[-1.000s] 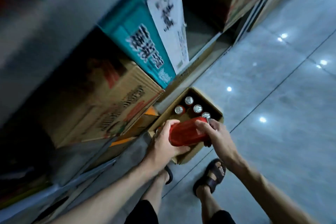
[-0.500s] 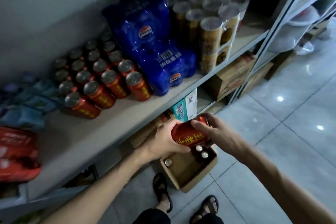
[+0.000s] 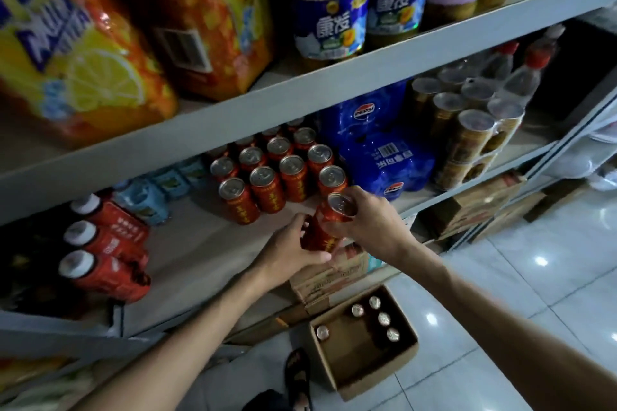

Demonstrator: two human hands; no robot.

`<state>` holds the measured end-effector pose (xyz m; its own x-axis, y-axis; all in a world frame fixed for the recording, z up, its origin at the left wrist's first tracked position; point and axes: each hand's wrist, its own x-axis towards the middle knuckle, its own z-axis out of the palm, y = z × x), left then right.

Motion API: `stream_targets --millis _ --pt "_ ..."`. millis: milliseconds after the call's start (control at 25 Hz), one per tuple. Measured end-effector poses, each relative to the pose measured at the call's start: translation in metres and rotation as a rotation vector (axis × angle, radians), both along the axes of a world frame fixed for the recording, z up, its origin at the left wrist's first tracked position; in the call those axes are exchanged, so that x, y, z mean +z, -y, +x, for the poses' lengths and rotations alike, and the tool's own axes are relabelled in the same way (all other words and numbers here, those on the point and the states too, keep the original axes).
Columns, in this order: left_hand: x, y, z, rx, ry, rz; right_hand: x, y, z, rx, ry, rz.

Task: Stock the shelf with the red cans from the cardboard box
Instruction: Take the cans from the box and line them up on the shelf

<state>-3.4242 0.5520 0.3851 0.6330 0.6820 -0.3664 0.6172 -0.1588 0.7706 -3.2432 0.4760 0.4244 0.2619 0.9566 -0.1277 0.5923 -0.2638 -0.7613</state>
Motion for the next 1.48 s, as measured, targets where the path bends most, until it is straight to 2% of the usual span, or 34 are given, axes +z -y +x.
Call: stream_targets --millis 80,120,200,320,480,1120,1480 --pt "-0.012 -0.010 -0.020 -0.003 -0.185 0.146 -0.012 -0.025 -0.014 0.067 0.348 0.079" --pt "-0.020 -0.015 -0.032 -0.018 -0.323 0.199 -0.020 -0.037 -0.020 0.077 0.446 0.101" --pt "-0.036 -0.022 -0.052 -0.066 -0.560 0.240 -0.034 -0.056 -0.029 0.088 0.586 0.142" --pt "-0.053 -0.031 -0.066 -0.080 -0.680 0.286 -0.051 -0.076 -0.035 0.096 0.715 0.184" --pt "-0.054 -0.043 -0.061 -0.055 -0.706 0.189 -0.061 -0.090 -0.034 0.143 0.722 0.121" --pt "-0.064 -0.049 -0.058 -0.055 -0.713 0.293 -0.062 -0.098 -0.028 0.124 0.791 0.200" --pt "-0.064 -0.056 -0.057 -0.065 -0.727 0.313 -0.063 -0.102 -0.026 0.130 0.805 0.147"
